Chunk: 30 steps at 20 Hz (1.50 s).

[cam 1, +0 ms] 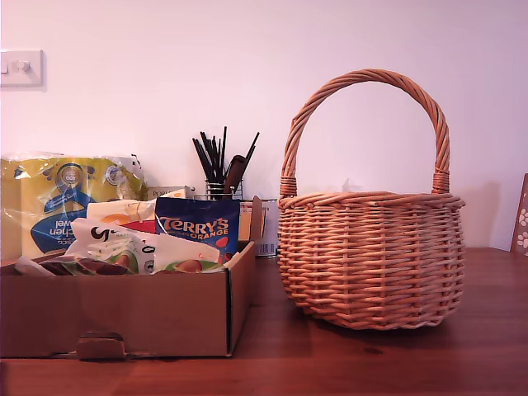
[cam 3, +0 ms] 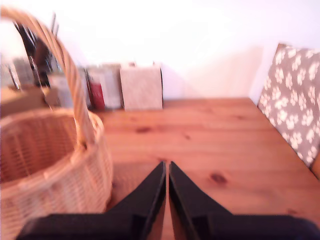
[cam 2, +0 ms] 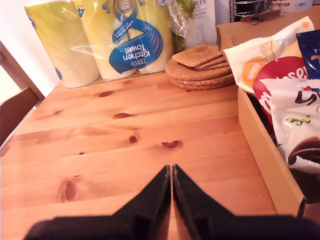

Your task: Move the bags of Easter eggs from the cardboard box on the left into the woven basket on the right side.

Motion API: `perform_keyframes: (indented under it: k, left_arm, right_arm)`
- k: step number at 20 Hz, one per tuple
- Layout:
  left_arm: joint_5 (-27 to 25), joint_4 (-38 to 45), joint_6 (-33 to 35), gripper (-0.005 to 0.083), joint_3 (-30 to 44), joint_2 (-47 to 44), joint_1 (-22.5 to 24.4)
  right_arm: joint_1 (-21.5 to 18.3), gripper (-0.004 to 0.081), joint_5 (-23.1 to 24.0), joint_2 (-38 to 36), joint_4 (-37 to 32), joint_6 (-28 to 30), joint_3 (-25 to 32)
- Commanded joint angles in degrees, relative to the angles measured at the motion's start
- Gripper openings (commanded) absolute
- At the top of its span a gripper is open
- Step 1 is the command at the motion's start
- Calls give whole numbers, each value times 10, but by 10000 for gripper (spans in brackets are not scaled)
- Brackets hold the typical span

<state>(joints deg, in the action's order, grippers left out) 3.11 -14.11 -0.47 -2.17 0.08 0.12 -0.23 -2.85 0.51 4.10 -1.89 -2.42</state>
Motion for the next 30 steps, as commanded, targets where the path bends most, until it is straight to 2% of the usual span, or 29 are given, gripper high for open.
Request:
perform_keyframes:
  k: [1, 3, 6, 9, 12, 15, 17, 19, 21, 23, 25, 26, 27, 29, 30]
  left_arm:
    - [25, 34, -41, -11, 9, -5, 1]
    - [69, 64, -87, -11, 9, -5, 1]
    - [138, 102, -148, -16, 9, -5, 1]
    - [193, 108, -146, -19, -8, -4, 1]
    - [218, 83, -146, -19, -55, 7, 1]
    - [258, 30, -136, -19, -121, 54, 1]
    - [297, -19, -108, -19, -169, 106, 1]
    - [326, -71, -46, -19, -216, 165, 1]
    - [344, -120, 47, -19, -263, 230, 1]
    - [347, -148, 118, -19, -301, 298, 1]
    - [348, -159, 250, -2, -333, 363, -2]
    - [352, -163, 297, 43, -348, 398, -10]
    - [355, -162, 330, 145, -361, 431, -22]
    - [348, -155, 363, 432, -380, 497, -47]
    - [334, -143, 400, 541, -385, 525, -60]
  right_arm:
    - [1, -11, -9, -3, -6, -42, -37]
    - [1, -11, -31, -3, -10, -82, -51]
    - [1, -11, -72, -3, -14, -100, -68]
    - [1, -12, -105, -2, 29, -116, -98]
    - [1, -12, -136, 16, 92, -116, -136]
    - [5, -12, -211, 58, 130, -115, -169]
    - [13, -12, -254, 97, 149, -108, -192]
    - [23, -12, -295, 145, 173, -77, -217]
    - [37, -12, -332, 188, 198, -41, -241]
    - [54, -12, -348, 225, 215, -15, -257]
    - [71, -12, -347, 255, 216, 9, -262]
    - [78, -12, -347, 266, 215, 10, -262]
    - [85, -12, -347, 276, 216, 10, -262]
    - [97, -12, -346, 292, 216, 21, -262]
    - [103, -12, -345, 299, 214, 24, -262]
